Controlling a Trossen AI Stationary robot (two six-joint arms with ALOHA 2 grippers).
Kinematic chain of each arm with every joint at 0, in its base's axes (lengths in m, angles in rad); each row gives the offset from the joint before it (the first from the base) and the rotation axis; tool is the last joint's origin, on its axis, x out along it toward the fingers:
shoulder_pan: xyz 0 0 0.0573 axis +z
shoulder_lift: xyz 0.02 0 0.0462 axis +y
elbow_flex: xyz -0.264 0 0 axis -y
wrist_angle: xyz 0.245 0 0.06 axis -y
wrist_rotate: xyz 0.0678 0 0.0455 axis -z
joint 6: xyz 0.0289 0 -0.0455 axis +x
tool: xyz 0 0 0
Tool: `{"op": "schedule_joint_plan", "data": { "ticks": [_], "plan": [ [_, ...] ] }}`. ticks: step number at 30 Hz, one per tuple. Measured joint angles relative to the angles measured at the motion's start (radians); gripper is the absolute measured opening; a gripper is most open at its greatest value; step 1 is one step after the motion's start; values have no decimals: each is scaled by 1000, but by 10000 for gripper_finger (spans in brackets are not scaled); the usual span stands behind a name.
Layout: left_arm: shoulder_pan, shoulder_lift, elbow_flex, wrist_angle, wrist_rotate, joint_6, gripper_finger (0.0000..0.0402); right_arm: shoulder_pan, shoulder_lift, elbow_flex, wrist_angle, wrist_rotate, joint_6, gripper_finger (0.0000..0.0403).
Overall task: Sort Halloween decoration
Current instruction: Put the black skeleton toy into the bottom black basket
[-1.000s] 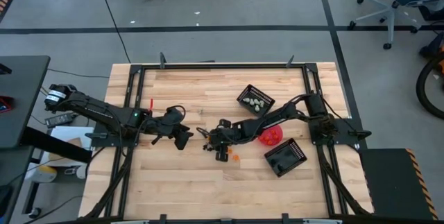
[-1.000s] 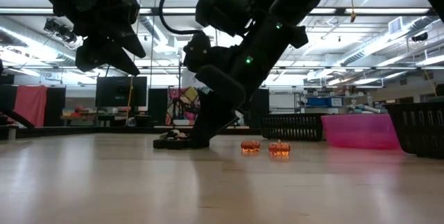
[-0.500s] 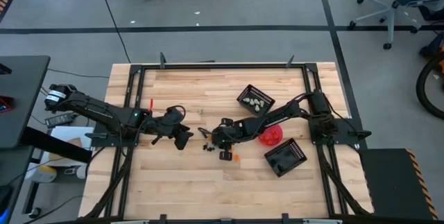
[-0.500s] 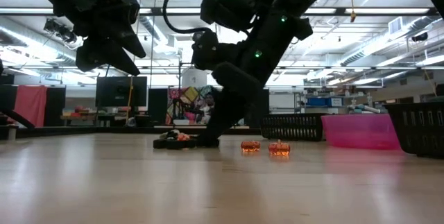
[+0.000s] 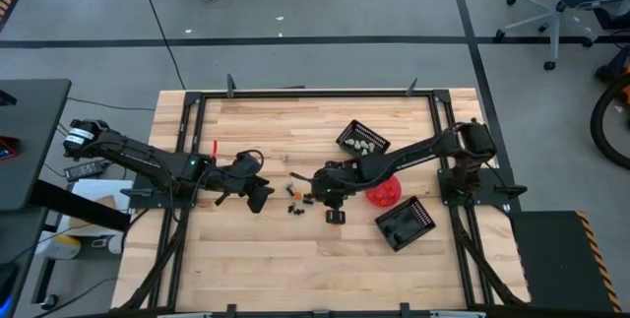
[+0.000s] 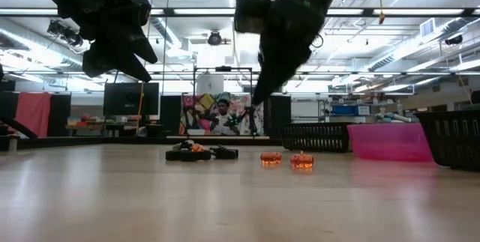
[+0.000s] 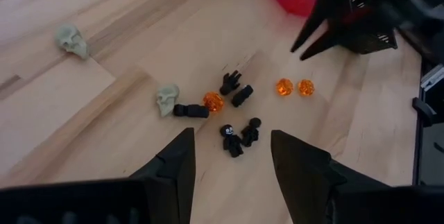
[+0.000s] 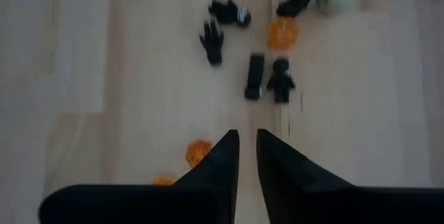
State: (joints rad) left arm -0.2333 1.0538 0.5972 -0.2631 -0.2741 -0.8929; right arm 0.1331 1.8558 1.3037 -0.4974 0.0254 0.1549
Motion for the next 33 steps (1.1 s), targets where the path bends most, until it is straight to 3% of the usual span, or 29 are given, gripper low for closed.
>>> {"op": "schedule_joint_plan", "data": {
  "ticks": [5,16,26,33],
  "plan": [
    [0,0,0,2,-24,18,162,-4,0,-2,80,-1,-1,57],
    [0,0,0,6,-25,14,162,-11,131,-19,258,-19,-51,122],
    [0,0,0,6,-25,3,162,-11,171,-19,323,82,-57,122],
    [0,0,0,-1,-24,-2,162,-10,172,-50,331,85,-70,122]
  ]
}}
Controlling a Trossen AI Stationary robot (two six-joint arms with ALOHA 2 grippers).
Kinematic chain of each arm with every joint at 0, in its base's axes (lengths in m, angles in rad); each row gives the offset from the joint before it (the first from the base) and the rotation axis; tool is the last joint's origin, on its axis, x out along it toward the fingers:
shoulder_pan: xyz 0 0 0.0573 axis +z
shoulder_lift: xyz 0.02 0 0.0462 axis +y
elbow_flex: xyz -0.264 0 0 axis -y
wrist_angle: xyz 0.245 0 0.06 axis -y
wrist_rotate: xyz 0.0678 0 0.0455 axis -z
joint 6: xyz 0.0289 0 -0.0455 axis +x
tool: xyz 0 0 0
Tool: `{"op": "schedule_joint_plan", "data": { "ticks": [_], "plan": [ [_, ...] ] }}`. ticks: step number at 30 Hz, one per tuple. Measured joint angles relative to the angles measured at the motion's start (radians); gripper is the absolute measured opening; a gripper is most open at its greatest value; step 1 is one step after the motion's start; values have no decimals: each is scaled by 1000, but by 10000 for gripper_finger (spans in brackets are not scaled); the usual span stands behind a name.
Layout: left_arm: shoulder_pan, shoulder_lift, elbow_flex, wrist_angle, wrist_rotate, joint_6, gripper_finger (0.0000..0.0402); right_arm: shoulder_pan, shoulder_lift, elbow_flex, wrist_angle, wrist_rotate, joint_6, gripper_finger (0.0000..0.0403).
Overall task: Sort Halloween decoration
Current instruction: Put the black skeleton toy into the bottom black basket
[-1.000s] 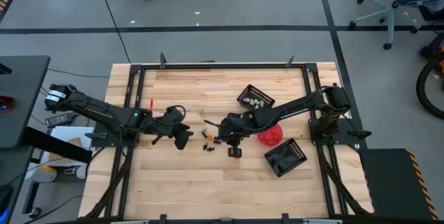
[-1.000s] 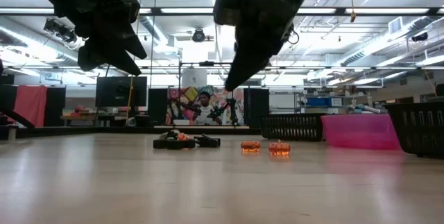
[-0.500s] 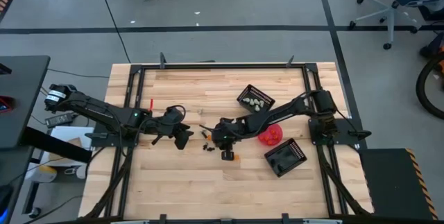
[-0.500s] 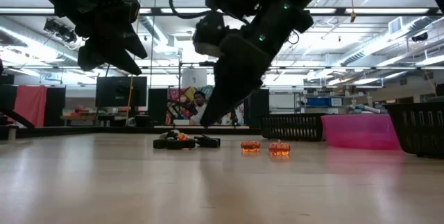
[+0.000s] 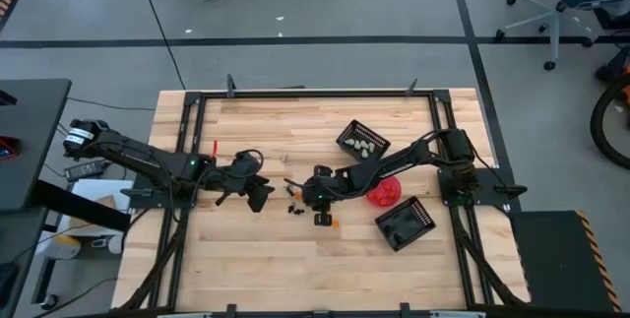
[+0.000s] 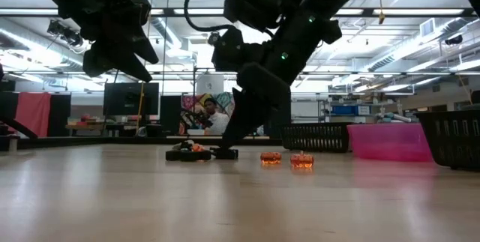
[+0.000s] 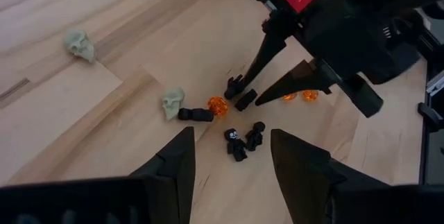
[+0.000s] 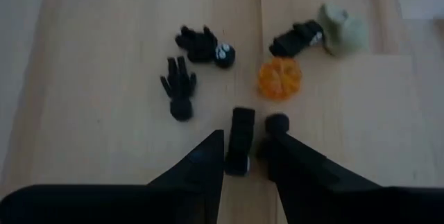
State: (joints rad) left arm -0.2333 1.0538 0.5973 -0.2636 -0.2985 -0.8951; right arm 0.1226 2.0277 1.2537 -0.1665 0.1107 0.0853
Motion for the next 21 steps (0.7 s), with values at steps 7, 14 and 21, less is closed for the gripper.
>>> {"op": "schedule_joint_plan", "data": {
  "ticks": [7,14,21],
  "plan": [
    [0,0,0,-2,0,0,162,2,0,-44,68,-5,1,122],
    [0,0,0,-2,0,0,162,2,7,-68,152,32,1,107],
    [0,0,0,-3,0,-1,162,7,31,-64,156,13,41,34]
  ]
}}
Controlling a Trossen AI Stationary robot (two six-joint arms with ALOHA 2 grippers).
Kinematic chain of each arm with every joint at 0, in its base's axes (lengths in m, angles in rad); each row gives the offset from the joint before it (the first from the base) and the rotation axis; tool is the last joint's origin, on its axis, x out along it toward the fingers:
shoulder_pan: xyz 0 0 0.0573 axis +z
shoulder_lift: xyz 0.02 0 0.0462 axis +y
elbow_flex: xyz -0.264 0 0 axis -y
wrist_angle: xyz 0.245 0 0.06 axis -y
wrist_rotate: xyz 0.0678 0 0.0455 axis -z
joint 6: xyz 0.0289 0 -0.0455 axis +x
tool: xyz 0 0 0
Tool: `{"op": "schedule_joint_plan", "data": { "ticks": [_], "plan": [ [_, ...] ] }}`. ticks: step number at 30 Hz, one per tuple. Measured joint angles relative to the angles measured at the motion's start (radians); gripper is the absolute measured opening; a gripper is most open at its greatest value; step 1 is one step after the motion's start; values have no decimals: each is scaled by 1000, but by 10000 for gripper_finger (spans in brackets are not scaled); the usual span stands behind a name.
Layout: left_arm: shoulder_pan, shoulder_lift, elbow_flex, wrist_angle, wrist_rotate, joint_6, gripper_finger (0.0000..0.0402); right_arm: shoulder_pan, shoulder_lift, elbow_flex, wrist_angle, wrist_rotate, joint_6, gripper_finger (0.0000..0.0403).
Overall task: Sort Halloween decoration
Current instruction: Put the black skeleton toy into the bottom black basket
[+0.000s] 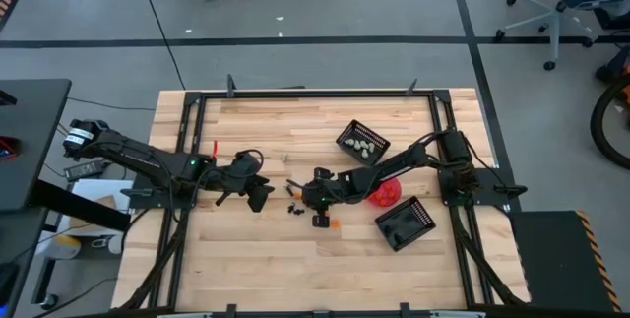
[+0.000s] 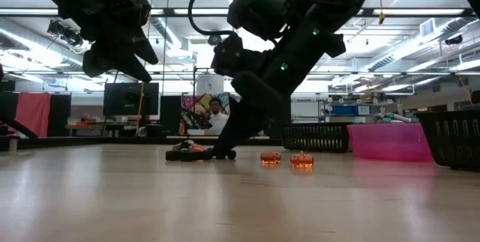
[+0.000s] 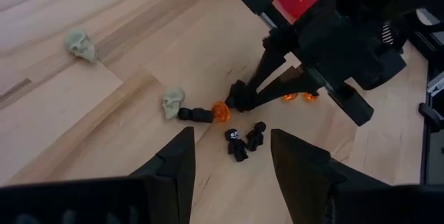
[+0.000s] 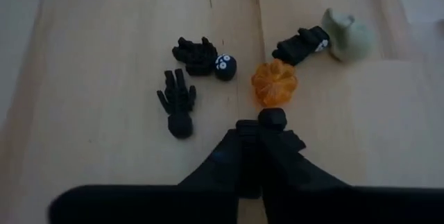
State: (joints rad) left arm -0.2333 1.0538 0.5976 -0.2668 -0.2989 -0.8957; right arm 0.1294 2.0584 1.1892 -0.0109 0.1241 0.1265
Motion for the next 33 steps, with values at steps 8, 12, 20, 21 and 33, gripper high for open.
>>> {"op": "schedule_joint_plan", "data": {
  "ticks": [8,12,20,21,33],
  "plan": [
    [0,0,0,-1,0,6,162,0,-23,20,-78,-22,1,24],
    [0,0,0,-2,0,9,162,0,-48,55,-158,-32,1,35],
    [0,0,0,-2,0,9,162,0,-106,117,-352,-192,43,35],
    [0,0,0,-2,0,9,162,0,-117,125,-395,-217,65,35],
    [0,0,0,0,0,27,162,2,-247,151,-996,-534,245,36]
  ]
}}
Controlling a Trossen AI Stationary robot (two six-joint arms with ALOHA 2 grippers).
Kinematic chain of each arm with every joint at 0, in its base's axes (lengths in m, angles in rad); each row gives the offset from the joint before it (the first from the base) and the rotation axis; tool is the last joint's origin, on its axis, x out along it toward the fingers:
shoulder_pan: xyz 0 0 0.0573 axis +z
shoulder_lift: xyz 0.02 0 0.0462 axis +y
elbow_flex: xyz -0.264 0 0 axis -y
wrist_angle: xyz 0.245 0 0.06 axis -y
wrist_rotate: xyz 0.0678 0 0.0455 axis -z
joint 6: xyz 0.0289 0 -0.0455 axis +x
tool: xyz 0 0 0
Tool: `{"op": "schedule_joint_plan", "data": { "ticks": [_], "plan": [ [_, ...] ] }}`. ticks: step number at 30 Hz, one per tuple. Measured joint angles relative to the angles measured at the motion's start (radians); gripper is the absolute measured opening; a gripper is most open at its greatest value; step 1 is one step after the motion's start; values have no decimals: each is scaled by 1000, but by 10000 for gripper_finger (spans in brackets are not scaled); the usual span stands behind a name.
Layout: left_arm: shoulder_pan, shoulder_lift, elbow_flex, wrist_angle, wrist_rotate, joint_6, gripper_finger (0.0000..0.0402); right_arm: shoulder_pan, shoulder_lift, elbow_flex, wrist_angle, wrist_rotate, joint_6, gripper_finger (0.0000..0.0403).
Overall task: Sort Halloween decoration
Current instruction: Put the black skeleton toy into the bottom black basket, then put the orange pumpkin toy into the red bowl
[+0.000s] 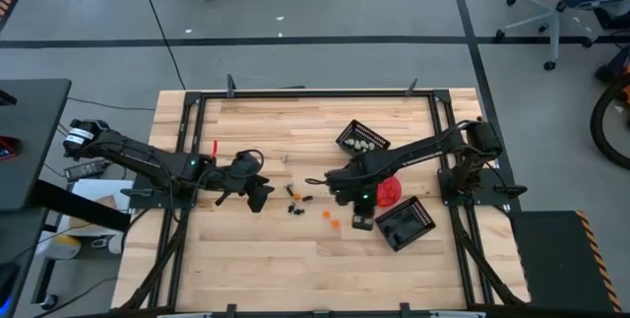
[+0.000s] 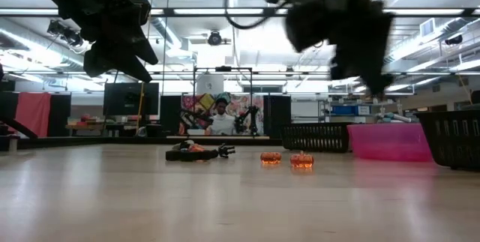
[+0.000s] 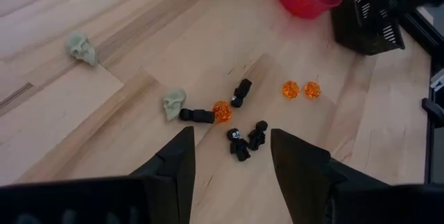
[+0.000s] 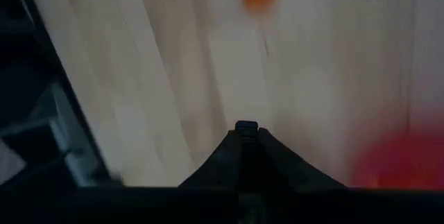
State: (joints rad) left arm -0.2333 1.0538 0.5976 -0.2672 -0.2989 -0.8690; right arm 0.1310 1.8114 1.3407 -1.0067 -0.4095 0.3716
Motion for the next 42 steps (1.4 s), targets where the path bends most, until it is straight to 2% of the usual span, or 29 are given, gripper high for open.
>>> {"op": "schedule_joint_plan", "data": {
  "ticks": [5,8,12,18,25,31,37,42],
  "plan": [
    [0,0,0,0,0,1,162,20,-19,0,-227,-6,12,36],
    [0,0,0,0,0,1,162,39,-21,-15,-290,-6,-25,36],
    [0,0,0,0,0,1,162,62,-20,-69,-269,-3,-56,42],
    [0,0,0,0,0,1,162,66,-20,-118,-198,-19,-8,85],
    [0,0,0,0,0,1,162,66,-20,-121,-187,-36,-7,131],
    [0,0,0,0,0,1,162,61,-20,-74,-191,-55,3,137],
    [0,0,0,0,0,0,162,74,-20,39,-167,40,-4,135],
    [0,0,0,0,0,0,162,118,-20,44,87,235,-61,138]
  ]
}}
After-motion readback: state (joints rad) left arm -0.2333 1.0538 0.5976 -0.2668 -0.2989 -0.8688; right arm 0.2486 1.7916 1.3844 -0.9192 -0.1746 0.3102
